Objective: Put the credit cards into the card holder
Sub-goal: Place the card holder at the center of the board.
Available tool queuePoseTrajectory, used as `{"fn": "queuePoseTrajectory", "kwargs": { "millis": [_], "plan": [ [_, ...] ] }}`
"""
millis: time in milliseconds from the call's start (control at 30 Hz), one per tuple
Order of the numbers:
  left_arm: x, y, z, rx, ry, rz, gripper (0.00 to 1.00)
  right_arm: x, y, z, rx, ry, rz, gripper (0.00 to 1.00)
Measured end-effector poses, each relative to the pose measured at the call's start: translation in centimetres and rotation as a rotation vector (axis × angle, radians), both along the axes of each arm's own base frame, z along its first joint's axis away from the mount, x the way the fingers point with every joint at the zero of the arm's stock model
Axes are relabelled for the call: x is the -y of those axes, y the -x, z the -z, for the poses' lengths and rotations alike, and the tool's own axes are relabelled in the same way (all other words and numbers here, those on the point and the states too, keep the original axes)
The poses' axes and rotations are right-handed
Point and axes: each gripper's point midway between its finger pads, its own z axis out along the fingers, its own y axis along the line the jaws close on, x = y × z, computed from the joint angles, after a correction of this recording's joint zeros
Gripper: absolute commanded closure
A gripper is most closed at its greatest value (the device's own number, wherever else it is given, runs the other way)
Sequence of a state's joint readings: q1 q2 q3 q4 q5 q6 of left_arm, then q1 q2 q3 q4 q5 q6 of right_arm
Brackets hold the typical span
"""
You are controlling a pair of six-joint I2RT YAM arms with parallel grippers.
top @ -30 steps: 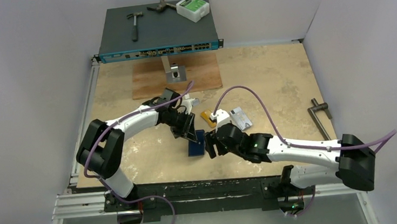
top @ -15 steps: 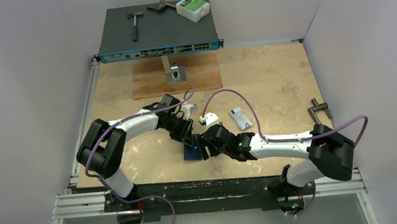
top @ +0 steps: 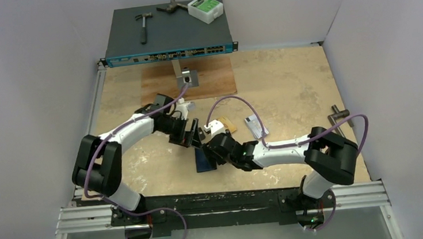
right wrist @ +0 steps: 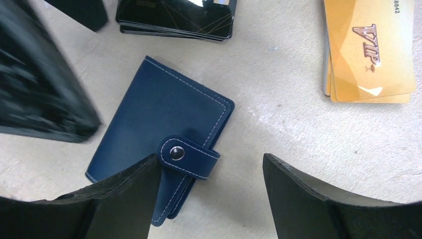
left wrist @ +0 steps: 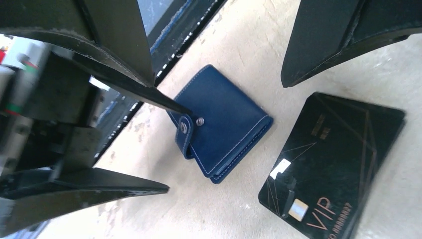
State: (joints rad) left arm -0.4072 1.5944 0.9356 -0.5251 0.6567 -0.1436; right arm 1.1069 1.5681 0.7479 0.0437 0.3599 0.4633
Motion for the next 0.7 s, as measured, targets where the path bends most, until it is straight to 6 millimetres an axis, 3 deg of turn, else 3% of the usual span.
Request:
{"fn": "queuePoseTrajectory", "kwargs": {
  "millis": [233,467,700],
  "plan": [
    [-1.6,0.3,-4.8,0.043,0.088,0.055,0.0,-0.6,-1.1,0.1,0.035,0.025,0.012,0.43],
    [-3.0,3.0,-8.3,0.193,0.093,0.188,0.01,-1.3,-1.8,-0.4,0.054,0.016,0.023,0.76],
    [-4.7,2.8,-8.7,0.305,-0.003,0.241,0.03,-0.2,-1.5,-0.6,0.053,0.001,0.061,0.71]
  ]
}}
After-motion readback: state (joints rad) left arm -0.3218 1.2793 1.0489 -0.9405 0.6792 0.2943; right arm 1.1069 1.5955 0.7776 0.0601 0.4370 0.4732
